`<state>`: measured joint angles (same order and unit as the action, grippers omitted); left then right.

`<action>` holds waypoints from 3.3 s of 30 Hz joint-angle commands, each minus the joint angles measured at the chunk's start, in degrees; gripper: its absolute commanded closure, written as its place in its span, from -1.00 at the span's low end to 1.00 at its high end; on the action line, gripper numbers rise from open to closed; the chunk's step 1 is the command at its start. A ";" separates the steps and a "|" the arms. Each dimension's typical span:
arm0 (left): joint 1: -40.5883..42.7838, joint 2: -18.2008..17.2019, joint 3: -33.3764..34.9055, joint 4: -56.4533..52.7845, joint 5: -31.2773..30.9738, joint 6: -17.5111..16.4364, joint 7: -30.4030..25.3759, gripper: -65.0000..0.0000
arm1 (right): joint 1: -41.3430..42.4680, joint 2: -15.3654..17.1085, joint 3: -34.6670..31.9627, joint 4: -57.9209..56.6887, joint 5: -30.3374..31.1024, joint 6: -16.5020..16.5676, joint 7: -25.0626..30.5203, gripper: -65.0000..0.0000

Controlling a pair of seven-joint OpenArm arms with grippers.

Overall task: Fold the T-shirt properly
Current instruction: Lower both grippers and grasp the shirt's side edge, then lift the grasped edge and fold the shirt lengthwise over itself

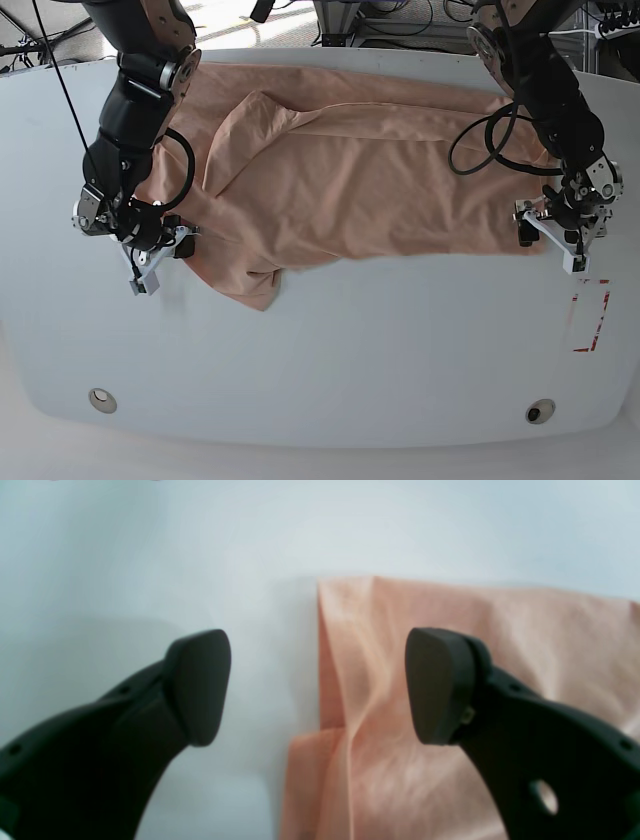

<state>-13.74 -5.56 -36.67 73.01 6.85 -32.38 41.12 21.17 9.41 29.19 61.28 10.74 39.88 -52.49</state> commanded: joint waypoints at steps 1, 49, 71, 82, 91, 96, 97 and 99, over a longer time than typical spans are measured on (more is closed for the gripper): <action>-1.96 -0.90 0.05 -0.53 -0.57 -0.10 -0.99 -0.56 | 1.56 0.74 0.13 1.01 0.91 0.12 1.19 1.00; 0.15 -0.90 6.12 12.22 -0.83 -7.62 -0.55 1.00 | 1.12 2.85 0.48 20.44 1.52 0.12 -12.43 1.00; 3.67 -2.39 6.12 12.31 -0.65 -7.62 -0.73 1.00 | -22.97 -1.01 2.85 52.88 12.07 0.12 -24.65 1.00; 11.67 -3.71 6.12 20.66 -0.65 -7.62 -0.55 1.00 | -34.14 -0.84 7.34 52.79 22.44 0.12 -24.74 1.00; 17.39 -4.50 6.03 21.80 -0.65 -7.62 -0.55 1.00 | -35.63 -0.93 7.34 50.86 22.36 0.12 -24.65 0.97; 20.02 -5.73 6.73 21.80 -0.65 -7.62 -0.55 1.00 | -36.51 0.13 7.43 49.10 22.36 0.12 -24.65 0.68; 20.73 -6.35 6.91 21.80 -0.65 -7.62 -0.55 1.00 | -36.95 0.22 7.43 49.10 22.36 0.12 -24.65 0.60; 21.96 -7.05 7.70 21.80 -0.65 -7.62 -0.55 0.98 | -37.83 0.22 7.43 49.27 22.36 0.12 -24.57 0.40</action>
<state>8.12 -11.18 -29.26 93.73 6.33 -40.36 40.97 -16.01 8.69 36.21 109.65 33.01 39.92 -77.60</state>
